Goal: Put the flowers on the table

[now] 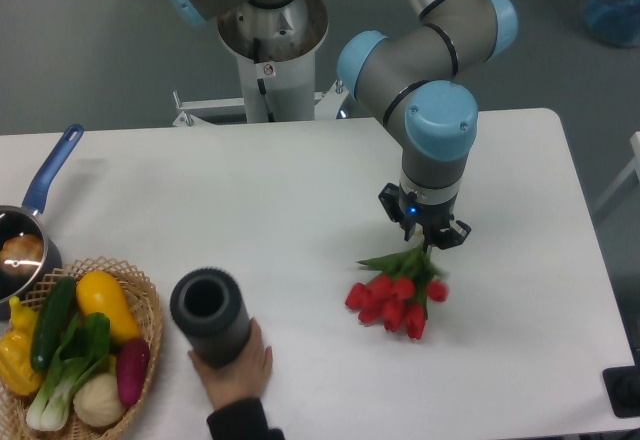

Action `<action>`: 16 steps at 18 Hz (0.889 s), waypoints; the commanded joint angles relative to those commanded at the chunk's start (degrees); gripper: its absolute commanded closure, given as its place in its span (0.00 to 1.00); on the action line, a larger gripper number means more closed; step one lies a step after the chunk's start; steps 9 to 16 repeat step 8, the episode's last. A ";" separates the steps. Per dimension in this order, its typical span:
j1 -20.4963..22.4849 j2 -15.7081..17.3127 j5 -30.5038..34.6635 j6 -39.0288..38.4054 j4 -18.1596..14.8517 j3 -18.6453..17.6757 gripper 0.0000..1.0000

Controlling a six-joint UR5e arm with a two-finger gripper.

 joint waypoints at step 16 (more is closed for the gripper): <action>2.55 -0.70 0.26 0.53 6.05 0.79 0.00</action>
